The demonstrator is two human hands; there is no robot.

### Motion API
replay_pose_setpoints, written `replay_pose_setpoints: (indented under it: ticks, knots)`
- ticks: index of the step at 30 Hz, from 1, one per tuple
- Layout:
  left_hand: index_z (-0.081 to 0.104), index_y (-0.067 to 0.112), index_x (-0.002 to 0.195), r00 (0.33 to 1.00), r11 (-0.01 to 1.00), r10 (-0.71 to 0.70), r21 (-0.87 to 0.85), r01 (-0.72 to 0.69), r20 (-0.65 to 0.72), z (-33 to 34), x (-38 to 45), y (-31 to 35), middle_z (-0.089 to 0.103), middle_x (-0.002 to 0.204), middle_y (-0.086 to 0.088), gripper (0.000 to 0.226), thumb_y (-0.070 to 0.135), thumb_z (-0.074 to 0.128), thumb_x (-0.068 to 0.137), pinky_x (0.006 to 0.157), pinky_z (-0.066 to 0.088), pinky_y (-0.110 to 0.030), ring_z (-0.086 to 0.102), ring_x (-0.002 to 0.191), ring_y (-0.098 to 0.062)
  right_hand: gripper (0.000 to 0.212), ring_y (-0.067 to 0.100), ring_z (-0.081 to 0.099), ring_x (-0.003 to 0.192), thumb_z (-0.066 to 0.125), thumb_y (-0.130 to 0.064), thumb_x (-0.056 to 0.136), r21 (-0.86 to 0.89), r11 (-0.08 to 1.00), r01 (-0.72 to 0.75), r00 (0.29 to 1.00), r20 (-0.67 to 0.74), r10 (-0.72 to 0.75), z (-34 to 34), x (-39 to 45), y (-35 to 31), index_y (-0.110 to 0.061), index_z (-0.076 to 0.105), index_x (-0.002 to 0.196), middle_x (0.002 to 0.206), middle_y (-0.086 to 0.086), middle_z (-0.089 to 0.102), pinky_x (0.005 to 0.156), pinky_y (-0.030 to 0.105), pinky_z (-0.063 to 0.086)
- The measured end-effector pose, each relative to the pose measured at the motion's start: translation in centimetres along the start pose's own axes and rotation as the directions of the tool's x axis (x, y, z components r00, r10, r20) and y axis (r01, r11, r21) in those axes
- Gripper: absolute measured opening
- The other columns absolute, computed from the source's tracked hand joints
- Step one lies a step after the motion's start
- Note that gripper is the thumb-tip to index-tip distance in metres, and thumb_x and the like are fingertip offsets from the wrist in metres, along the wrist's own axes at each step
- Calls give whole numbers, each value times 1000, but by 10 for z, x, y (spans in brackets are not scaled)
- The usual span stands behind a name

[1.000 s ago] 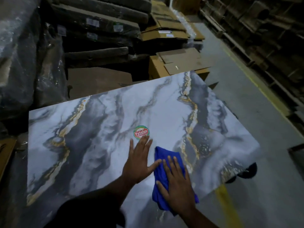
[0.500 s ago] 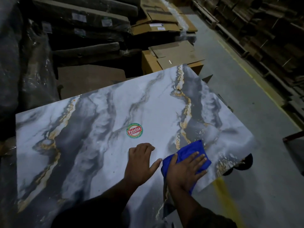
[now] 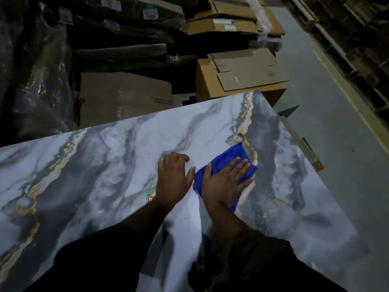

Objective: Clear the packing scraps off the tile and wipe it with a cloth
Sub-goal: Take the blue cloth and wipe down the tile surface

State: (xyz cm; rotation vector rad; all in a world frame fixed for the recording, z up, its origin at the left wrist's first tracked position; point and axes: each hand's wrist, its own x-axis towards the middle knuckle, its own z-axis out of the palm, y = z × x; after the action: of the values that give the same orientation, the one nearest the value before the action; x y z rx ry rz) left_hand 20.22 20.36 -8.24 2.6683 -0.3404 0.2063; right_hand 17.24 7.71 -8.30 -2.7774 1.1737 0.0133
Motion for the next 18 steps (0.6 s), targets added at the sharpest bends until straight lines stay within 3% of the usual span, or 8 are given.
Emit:
replay_pose_setpoints:
  ticks: [7,12,15,18]
  knots:
    - [54,20,139,1000,987,-20,157,19,9,20,60,3,54,140,-4,42,39,40,104,101,40,-41,52,122,-25,92,38,1,156,29,-65,96,15,998,61,998,13,-62,2,82,-67,-3,8,161,168,23,6,122,63,6]
    - [52,12,140,994,991,38,130,-24,-106,28,57,-2,57,140,-8,46,38,36,106,99,43,-42,53,123,-26,92,38,0,156,29,-66,97,19,991,130,991,32,-130,-2,132,-112,-4,6,161,168,22,4,122,62,7]
    - [52,11,139,987,994,50,101,-34,-156,27,56,-2,56,139,-8,45,38,38,106,97,43,-43,55,121,-26,90,35,0,157,31,-64,97,35,962,270,962,22,-271,-3,154,-133,-6,8,161,169,19,5,123,61,6]
    - [53,10,139,984,996,53,85,-39,-171,27,56,0,57,138,-8,46,37,40,105,96,44,-44,56,120,-28,81,31,-2,157,28,-61,101,19,839,543,837,63,-543,-5,177,-147,-12,8,162,170,13,4,124,59,4]
